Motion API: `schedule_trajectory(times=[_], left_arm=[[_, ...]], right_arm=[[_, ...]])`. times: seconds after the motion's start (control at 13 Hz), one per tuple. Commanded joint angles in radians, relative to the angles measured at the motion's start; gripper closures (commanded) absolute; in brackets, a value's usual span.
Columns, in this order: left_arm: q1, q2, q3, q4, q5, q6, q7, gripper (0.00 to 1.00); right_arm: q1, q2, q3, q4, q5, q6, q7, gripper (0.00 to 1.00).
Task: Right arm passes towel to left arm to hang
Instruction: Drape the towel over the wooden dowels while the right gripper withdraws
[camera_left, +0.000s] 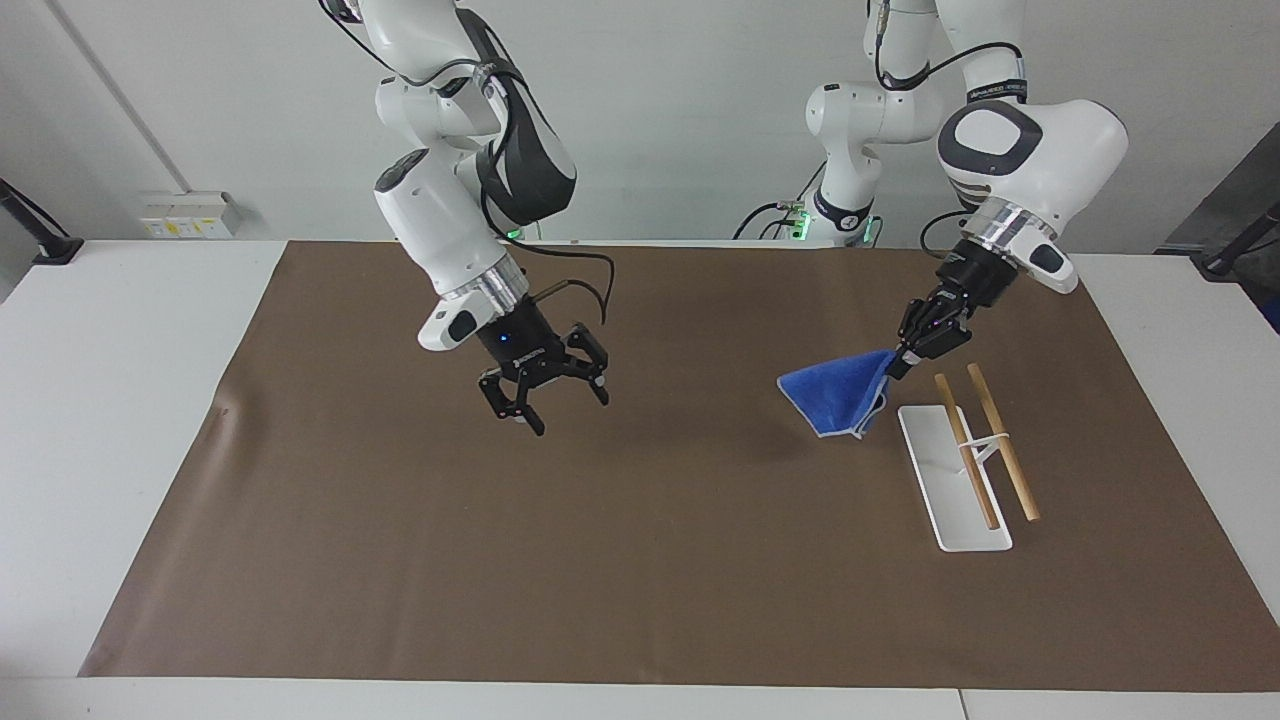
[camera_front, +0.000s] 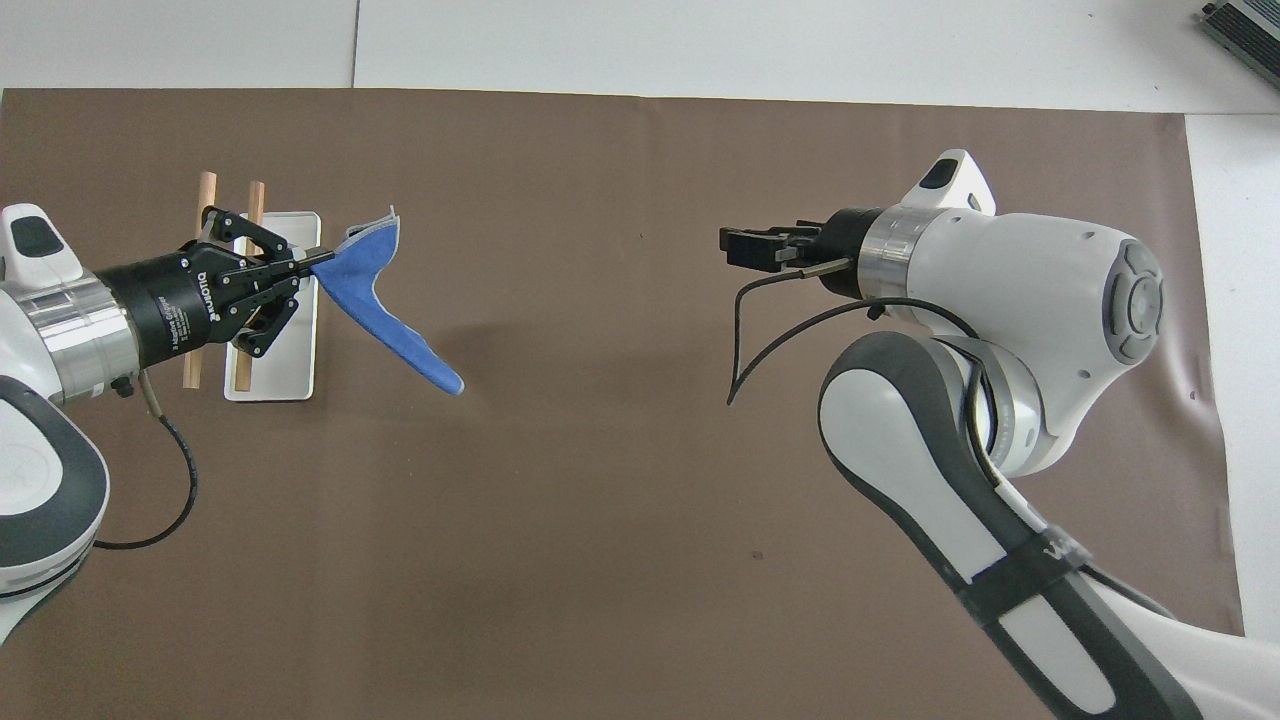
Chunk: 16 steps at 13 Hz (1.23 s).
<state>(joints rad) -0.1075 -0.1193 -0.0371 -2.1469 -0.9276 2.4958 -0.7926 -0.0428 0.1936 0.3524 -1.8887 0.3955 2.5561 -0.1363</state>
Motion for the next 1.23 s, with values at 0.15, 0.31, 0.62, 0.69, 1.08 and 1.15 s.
schedule_trajectory(times=[0.15, 0.31, 0.62, 0.69, 1.08, 1.15], left_arm=[[0.100, 0.105, -0.006, 0.091, 0.065, 0.040, -0.033, 1.00], [0.138, 0.139, -0.006, 0.117, 0.067, 0.051, -0.027, 1.00], [0.251, 0.158, -0.006, 0.174, 0.087, -0.038, -0.019, 1.00], [0.273, 0.171, -0.006, 0.186, 0.136, -0.061, -0.016, 1.00], [0.357, 0.187, -0.006, 0.220, 0.329, -0.141, 0.088, 1.00], [0.374, 0.185, -0.004, 0.207, 0.329, -0.141, 0.131, 1.00]], right_arm=[[-0.015, -0.013, 0.005, 0.090, -0.344, -0.215, 0.278, 0.00], [-0.012, -0.013, 0.005, 0.154, -0.398, -0.315, 0.375, 0.00], [-0.015, -0.032, 0.003, 0.172, -0.431, -0.364, 0.447, 0.00], [-0.023, -0.040, 0.003, 0.175, -0.463, -0.394, 0.448, 0.00], [0.023, -0.100, -0.122, 0.264, -0.468, -0.654, 0.448, 0.00], [0.071, -0.120, -0.183, 0.264, -0.462, -0.690, 0.439, 0.00]])
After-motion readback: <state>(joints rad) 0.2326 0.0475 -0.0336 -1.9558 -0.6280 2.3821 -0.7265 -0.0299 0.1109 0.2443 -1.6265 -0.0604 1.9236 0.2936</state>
